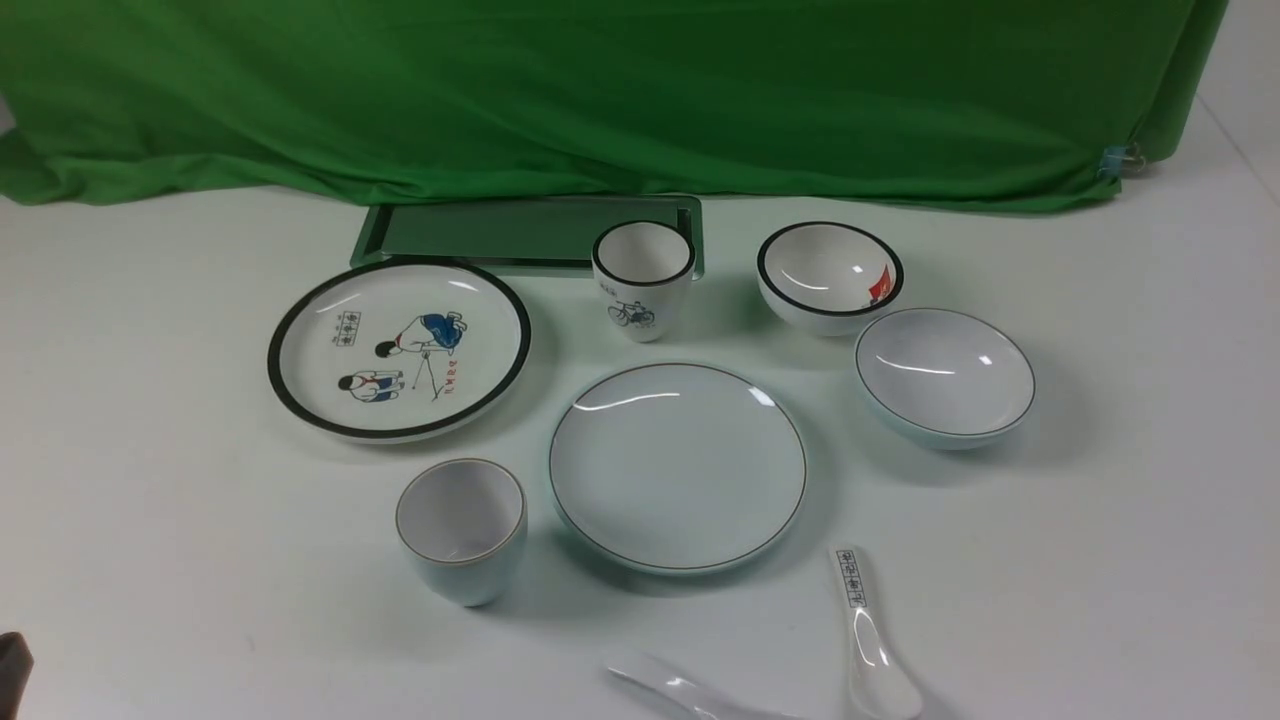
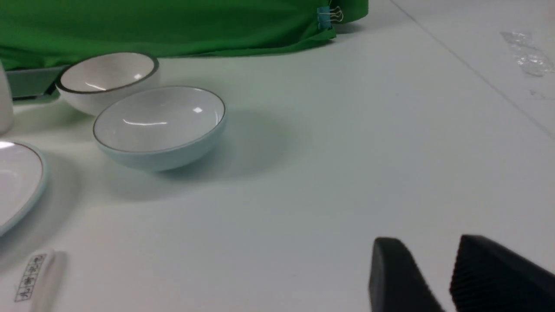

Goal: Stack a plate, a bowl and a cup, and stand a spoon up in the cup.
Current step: Use the right arm to grab a blue rice bowl

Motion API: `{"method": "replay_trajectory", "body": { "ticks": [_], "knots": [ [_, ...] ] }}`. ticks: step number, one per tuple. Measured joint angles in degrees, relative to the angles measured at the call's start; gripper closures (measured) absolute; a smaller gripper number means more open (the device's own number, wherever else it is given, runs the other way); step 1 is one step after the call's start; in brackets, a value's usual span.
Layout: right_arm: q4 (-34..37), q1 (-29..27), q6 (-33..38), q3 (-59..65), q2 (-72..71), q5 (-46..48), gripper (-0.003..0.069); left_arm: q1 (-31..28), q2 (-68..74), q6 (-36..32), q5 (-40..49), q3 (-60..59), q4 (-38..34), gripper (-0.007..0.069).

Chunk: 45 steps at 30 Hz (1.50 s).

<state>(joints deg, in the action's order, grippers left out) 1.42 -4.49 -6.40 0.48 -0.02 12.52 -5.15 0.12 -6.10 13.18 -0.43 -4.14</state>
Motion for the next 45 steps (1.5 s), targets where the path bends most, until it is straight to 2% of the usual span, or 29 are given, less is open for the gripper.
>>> {"method": "replay_trajectory", "body": {
  "ticks": [7, 8, 9, 10, 11, 13, 14, 15, 16, 17, 18, 22, 29, 34, 35, 37, 38, 39, 42, 45],
  "knots": [
    [0.0, 0.0, -1.3, 0.0, 0.0, 0.0, 0.0417, 0.0, 0.0, 0.3, -0.6, 0.0, 0.3, 0.0653],
    [0.0, 0.0, -1.4, 0.0, 0.0, 0.0, 0.0417, 0.0, 0.0, 3.6, -2.4, 0.0, -4.4, 0.0653],
    [0.0, 0.0, -1.5, 0.0, 0.0, 0.0, 0.0417, 0.0, 0.0, 4.2, -2.6, 0.0, -4.4, 0.0653],
    [0.5, 0.0, -3.0, 0.0, 0.0, 0.0, 0.0417, 0.0, 0.0, 9.6, -4.5, 0.0, -12.1, 0.0653],
    [2.3, 0.0, -6.6, 0.0, 0.0, 0.0, 0.0417, 0.0, 0.0, 15.0, -6.0, 0.0, -21.6, 0.0653],
    [7.9, 0.0, -17.5, 0.0, 0.0, -0.3, 0.0417, 0.0, 0.0, 22.3, -7.4, 0.0, -32.3, 0.0653],
    [7.9, 0.0, -17.5, 0.0, 0.0, -0.3, 0.0417, 0.0, 0.0, 22.8, -7.6, 0.0, -34.2, 0.0653],
    [11.7, 0.0, -26.8, 0.0, 0.0, -0.8, 0.0417, 0.0, 0.0, 25.0, -8.0, 0.0, -38.5, 0.0653],
    [13.7, 0.0, -34.7, 0.0, 0.0, -1.3, 0.0417, 0.0, 0.0, 26.0, -8.3, 0.0, -40.6, 0.0653],
    [13.9, 0.0, -35.6, 0.0, 0.0, -1.3, 0.0417, 0.0, 0.0, 26.1, -8.3, 0.0, -40.8, 0.0653],
    [14.9, 0.0, -39.8, 0.0, 0.0, -1.5, 0.0417, 0.0, 0.0, 26.5, -8.5, 0.0, -41.9, 0.0653],
    [15.6, 0.0, -41.8, 0.0, 0.0, -1.8, 0.0417, 0.0, 0.0, 27.5, -8.9, 0.0, -42.7, 0.0653],
    [15.9, 0.0, -39.8, 0.0, 0.0, -2.1, 0.0417, 0.0, 0.0, 27.4, -8.1, 0.4, -42.4, 0.0653],
    [16.0, 0.0, -31.6, 0.0, 0.0, -4.4, 0.0419, 0.0, -0.1, 21.1, -2.6, 7.4, -37.2, 0.0653],
    [16.1, 0.0, -26.8, 0.0, 0.0, -4.9, 0.0431, 0.0, 0.1, 17.9, 1.2, 11.6, -34.3, 0.0653],
    [16.1, 0.0, -20.8, -1.1, 0.0, -3.9, 0.0464, 0.0, 2.2, 15.6, 6.5, 16.4, -29.3, 0.0653],
    [16.1, 0.0, -20.0, -1.3, 0.0, -3.5, 0.047, 0.0, 2.6, 15.4, 7.2, 17.5, -28.7, 0.0653],
    [16.1, 0.0, -13.6, -3.2, 0.2, -2.7, 0.0522, 0.0, 6.6, 13.3, 12.6, 21.3, -24.8, 0.0653],
    [16.1, 0.0, -1.6, -9.7, 4.2, -1.5, 0.0624, 0.3, 16.9, 6.6, 25.1, 29.7, -18.0, 0.0653],
    [16.1, 0.0, 8.4, -16.8, 10.8, 1.5, 0.0644, 2.0, 25.3, 1.5, 32.0, 36.8, -13.6, 0.0653]
  ]
}}
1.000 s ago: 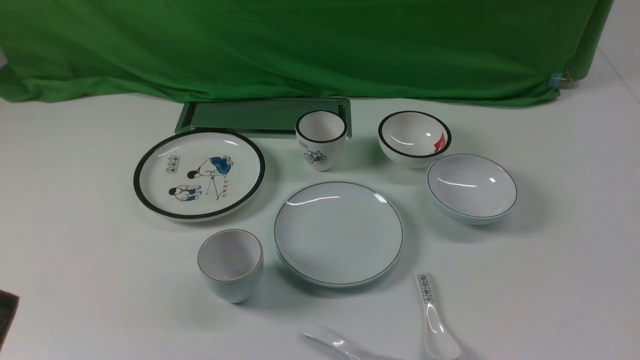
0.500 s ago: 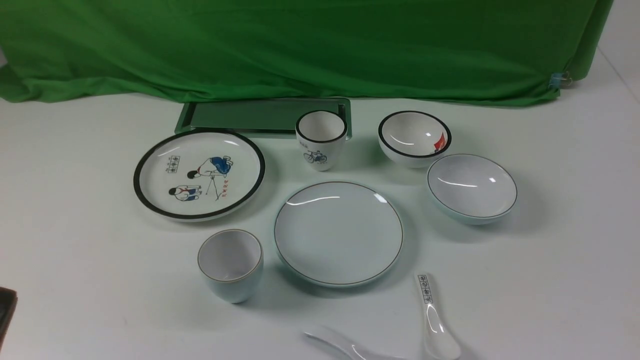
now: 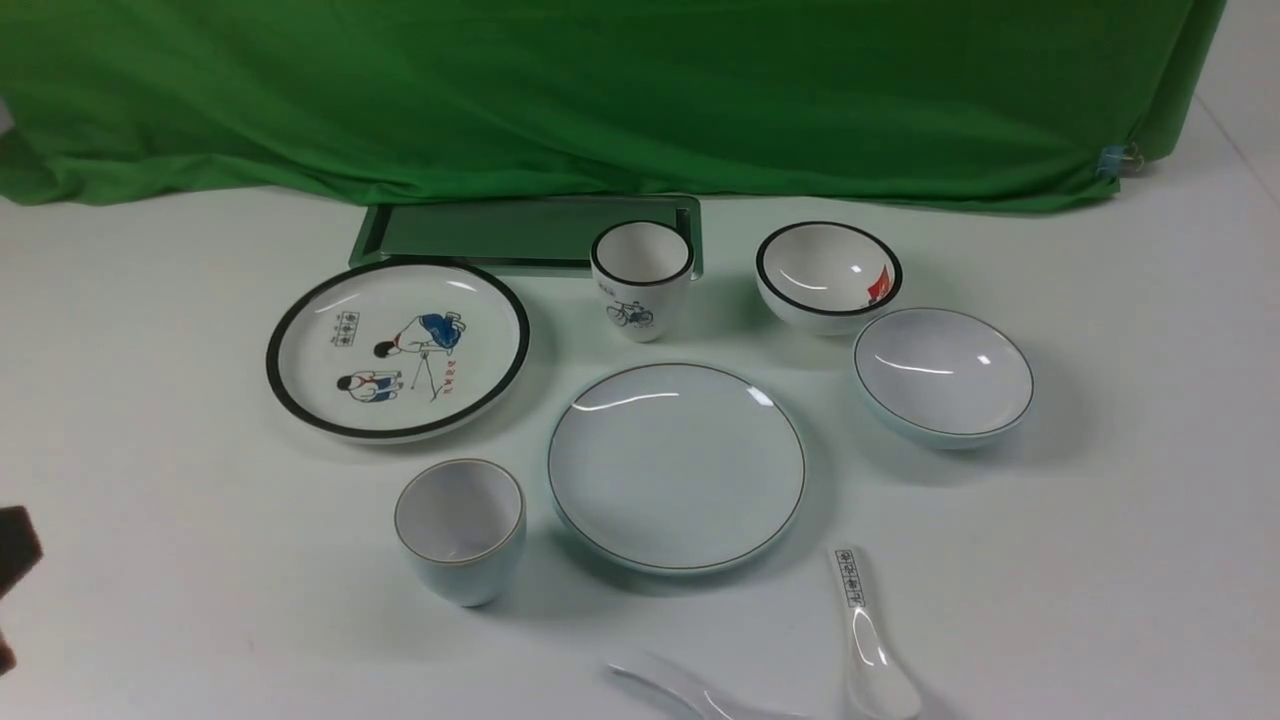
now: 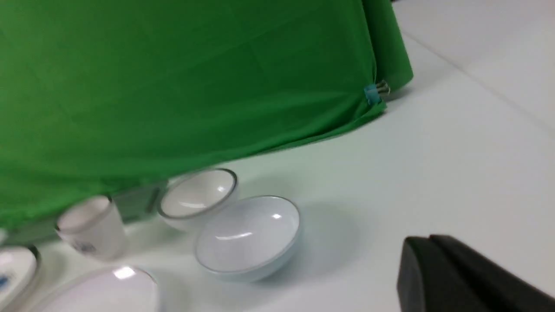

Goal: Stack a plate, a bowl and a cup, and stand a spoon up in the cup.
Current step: Use the right arm to grab a blue rice bowl

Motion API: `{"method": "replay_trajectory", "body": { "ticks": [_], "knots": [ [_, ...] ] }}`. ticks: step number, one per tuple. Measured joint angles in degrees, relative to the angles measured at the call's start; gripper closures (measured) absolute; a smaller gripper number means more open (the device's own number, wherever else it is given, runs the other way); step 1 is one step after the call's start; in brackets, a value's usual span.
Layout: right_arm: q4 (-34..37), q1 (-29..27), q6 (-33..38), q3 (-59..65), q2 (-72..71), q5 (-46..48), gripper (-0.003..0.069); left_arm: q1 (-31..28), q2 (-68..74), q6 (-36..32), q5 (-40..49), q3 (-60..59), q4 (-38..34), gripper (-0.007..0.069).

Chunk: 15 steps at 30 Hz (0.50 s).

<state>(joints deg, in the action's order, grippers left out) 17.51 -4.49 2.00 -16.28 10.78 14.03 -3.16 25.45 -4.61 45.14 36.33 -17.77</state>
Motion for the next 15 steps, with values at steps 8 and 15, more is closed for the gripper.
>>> {"method": "replay_trajectory", "body": {
  "ticks": [8, 15],
  "knots": [
    [0.0, 3.4, 14.5, -21.6, 21.4, 15.4, 0.0647, 8.7, 21.7, -2.7, 17.1, 15.9, 15.3, 0.0653],
    [-0.1, 17.3, 18.6, -35.1, 40.4, 38.4, 0.0647, 21.0, 39.4, -0.1, 14.9, 20.6, 17.8, 0.0572]
  ]
}}
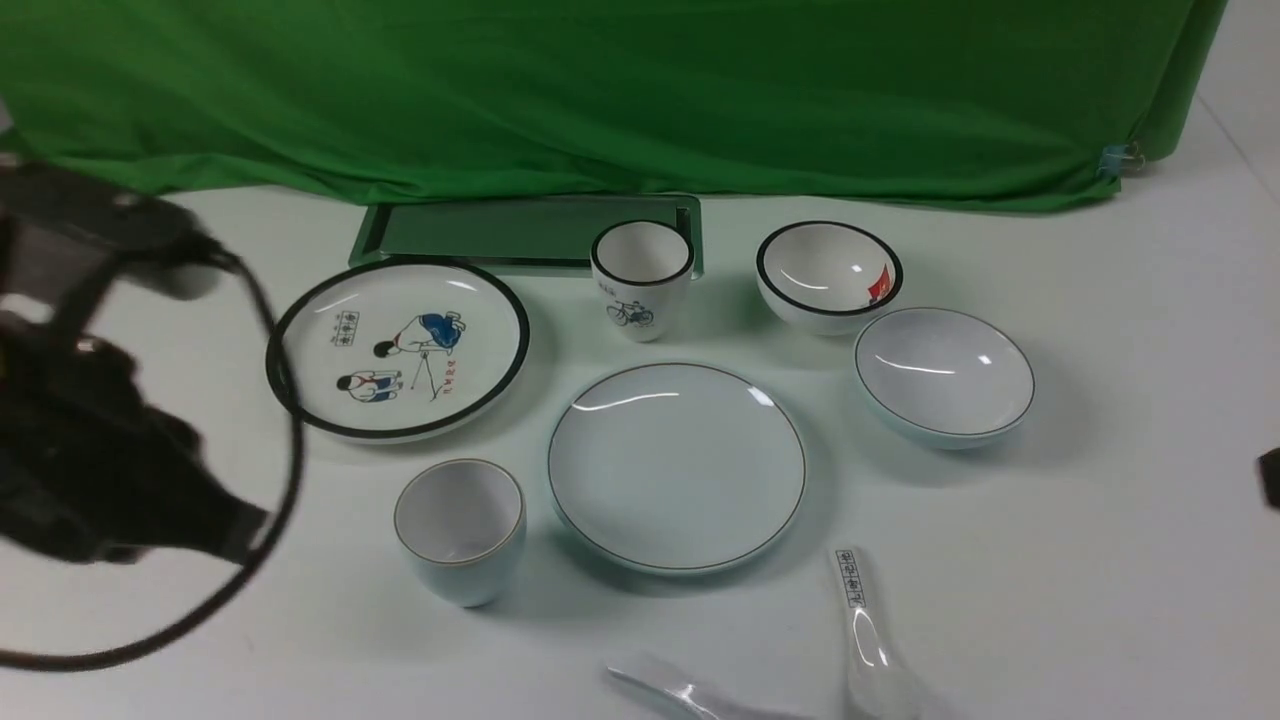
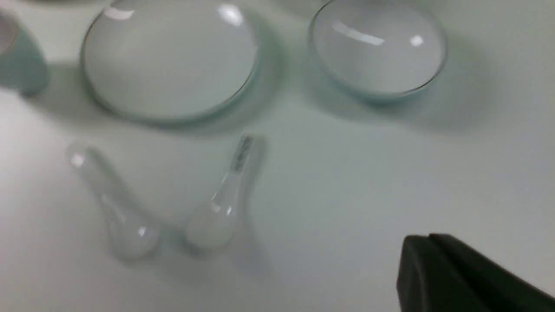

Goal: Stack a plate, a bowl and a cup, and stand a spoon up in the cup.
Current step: Use the right arm to grab a blue rice bowl

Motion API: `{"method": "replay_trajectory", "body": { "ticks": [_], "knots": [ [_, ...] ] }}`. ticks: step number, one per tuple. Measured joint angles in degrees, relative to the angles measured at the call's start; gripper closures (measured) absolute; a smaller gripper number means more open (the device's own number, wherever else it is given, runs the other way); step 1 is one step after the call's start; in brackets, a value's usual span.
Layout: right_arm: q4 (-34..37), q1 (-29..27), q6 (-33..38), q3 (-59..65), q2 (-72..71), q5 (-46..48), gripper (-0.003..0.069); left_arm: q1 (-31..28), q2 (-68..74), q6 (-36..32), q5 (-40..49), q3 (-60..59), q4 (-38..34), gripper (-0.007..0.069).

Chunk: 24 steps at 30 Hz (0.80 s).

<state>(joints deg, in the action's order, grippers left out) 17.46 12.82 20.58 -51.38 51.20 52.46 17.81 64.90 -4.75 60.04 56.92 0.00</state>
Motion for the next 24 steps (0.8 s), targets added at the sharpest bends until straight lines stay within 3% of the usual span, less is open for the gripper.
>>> {"method": "replay_trajectory", "body": {
  "ticks": [4, 6, 12, 18, 24],
  "knots": [
    [-0.1, 6.2, 1.3, -1.6, 5.9, 3.0, 0.0646, 1.5, 7.2, 1.5, -3.5, 0.7, -0.9, 0.0483],
    [-0.4, 9.8, 1.7, -1.8, 8.5, 2.9, 0.0646, 1.6, 12.6, 3.0, -6.4, 1.2, -1.2, 0.0394],
    [-0.8, 12.1, 1.8, -1.8, 10.8, -0.8, 0.0645, 1.6, 21.0, 5.3, -13.4, 1.4, -1.2, 0.0244],
    [-0.9, 12.1, 1.8, -1.8, 10.8, -3.6, 0.0643, 1.6, 25.7, 7.8, -20.9, 1.5, -1.2, 0.0257],
    [-0.9, 12.2, 1.8, -1.8, 10.8, -4.3, 0.064, 1.6, 29.5, 7.9, -23.3, 1.5, -1.2, 0.044]
  ]
}}
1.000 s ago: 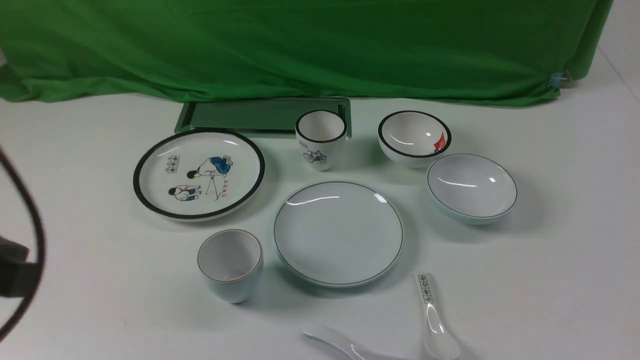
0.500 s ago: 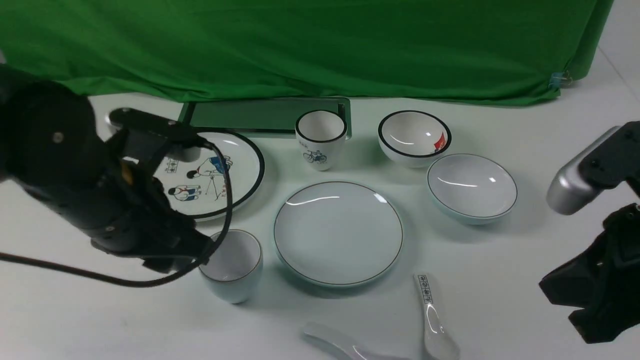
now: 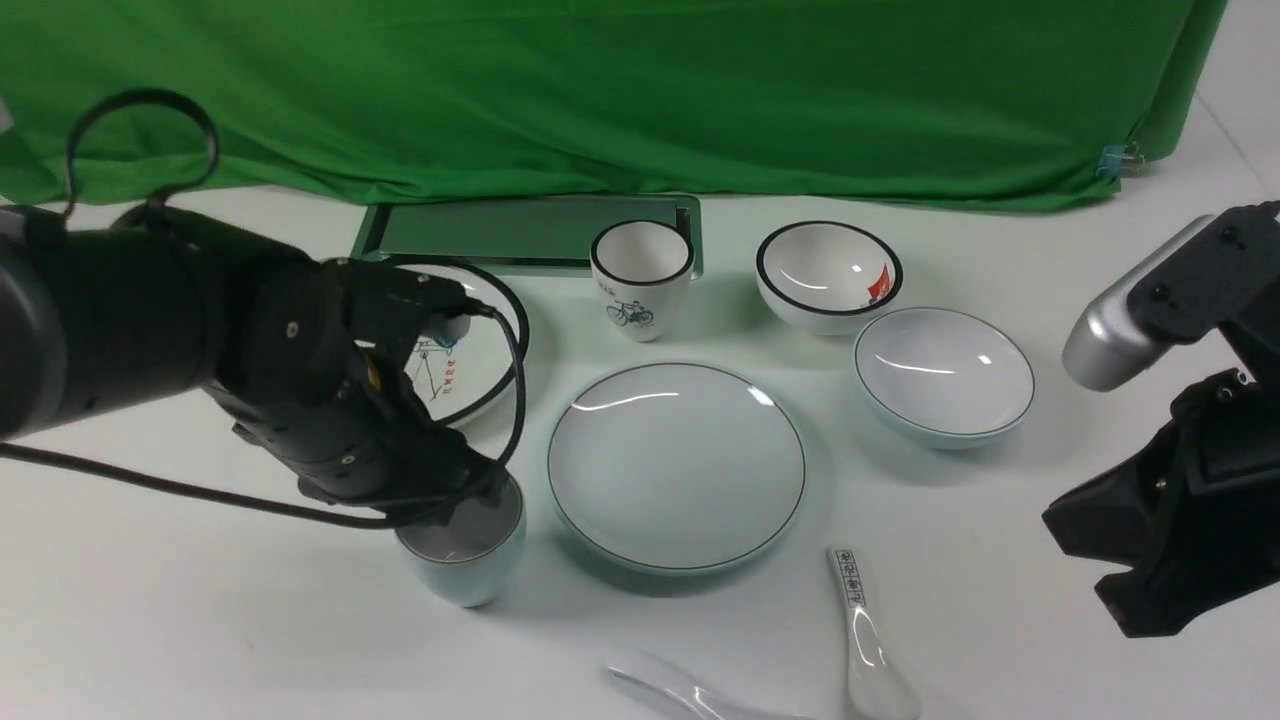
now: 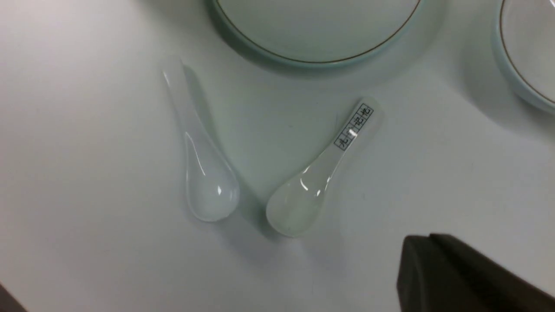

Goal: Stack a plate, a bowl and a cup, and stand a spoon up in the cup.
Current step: Use the right arm to grab a blue rice bowl

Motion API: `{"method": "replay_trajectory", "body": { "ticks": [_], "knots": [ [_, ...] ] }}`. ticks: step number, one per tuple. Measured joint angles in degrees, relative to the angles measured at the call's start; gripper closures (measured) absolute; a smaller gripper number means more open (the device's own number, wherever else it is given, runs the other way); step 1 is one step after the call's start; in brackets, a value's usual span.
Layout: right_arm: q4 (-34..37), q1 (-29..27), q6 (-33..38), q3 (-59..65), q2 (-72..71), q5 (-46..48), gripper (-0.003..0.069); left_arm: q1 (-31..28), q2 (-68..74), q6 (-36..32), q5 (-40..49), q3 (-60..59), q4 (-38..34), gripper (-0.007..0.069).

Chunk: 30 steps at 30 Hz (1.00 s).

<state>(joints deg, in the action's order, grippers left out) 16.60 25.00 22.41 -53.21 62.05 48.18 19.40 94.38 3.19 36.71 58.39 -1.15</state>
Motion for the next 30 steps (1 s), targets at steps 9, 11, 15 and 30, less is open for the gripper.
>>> {"method": "replay_trajectory", "body": {
  "ticks": [9, 11, 15, 30],
  "knots": [
    [0.0, 0.0, 0.0, 0.0, 0.0, 0.0, 0.0638, 0.0, 0.7, -0.2, -0.7, 0.0, 0.0, 0.063],
    [-0.1, 0.0, 0.0, 0.0, 0.0, -0.1, 0.0638, 0.0, 0.8, -0.2, -0.7, 0.0, 0.0, 0.063],
    [-1.2, 0.0, -0.3, 0.0, 0.0, -0.2, 0.0638, 0.0, 0.8, -0.2, -0.7, 0.0, 0.0, 0.0627],
    [-16.6, -1.6, -17.0, -4.8, 9.8, -1.5, 0.0246, 0.0, -6.6, -0.2, 1.4, 0.0, 0.0, 0.0097]
  ]
}}
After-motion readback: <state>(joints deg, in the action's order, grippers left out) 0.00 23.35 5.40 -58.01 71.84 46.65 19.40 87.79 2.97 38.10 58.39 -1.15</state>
